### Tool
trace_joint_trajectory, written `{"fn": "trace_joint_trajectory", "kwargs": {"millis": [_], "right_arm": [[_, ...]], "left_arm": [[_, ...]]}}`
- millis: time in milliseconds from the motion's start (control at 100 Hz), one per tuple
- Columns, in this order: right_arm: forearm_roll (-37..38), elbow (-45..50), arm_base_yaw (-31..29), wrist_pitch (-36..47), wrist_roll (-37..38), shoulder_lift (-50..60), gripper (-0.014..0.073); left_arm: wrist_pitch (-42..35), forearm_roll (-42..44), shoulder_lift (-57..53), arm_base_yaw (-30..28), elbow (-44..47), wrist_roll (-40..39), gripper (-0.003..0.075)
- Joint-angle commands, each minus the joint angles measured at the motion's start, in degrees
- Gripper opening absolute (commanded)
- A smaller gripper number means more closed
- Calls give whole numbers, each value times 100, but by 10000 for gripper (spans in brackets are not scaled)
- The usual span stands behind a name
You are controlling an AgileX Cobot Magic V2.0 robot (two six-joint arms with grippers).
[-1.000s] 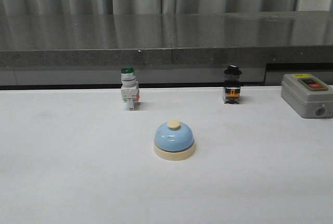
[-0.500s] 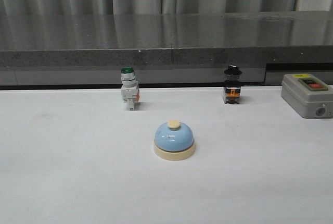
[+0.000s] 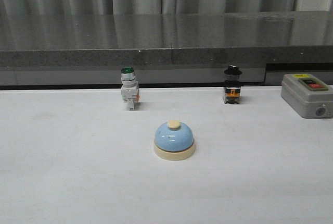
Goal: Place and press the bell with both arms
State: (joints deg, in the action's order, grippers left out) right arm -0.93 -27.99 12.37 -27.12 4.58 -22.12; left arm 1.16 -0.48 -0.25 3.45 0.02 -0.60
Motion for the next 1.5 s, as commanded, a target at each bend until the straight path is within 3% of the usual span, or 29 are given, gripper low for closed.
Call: {"fn": "trace_joint_trajectory", "kwargs": {"millis": [0,310,660,950,1330,1490], "right_arm": [[49,-142,-37,423,-43,-26,-60],[93,-14,-50,619,-43,120,-60],[160,1204,-647,1673,-43,1137,-60],[205,2115,-689,2087,-43,2405,-60],[205,2785,-695,3434,-43,2355,-60],[205,2865,-695,3506,-43,2355,-60]], "left_arm": [[-482,2,-174,-6,248,-59,-20],[-482,2,-174,-6,248,-59,-20],[-482,2,-174,-6,248,-59,-20],[-482,2,-174,-6,248,-59,-20],[-482,2,-174,-6,248,-59,-20],[-482,2,-174,-6,248,-59,-20]]}}
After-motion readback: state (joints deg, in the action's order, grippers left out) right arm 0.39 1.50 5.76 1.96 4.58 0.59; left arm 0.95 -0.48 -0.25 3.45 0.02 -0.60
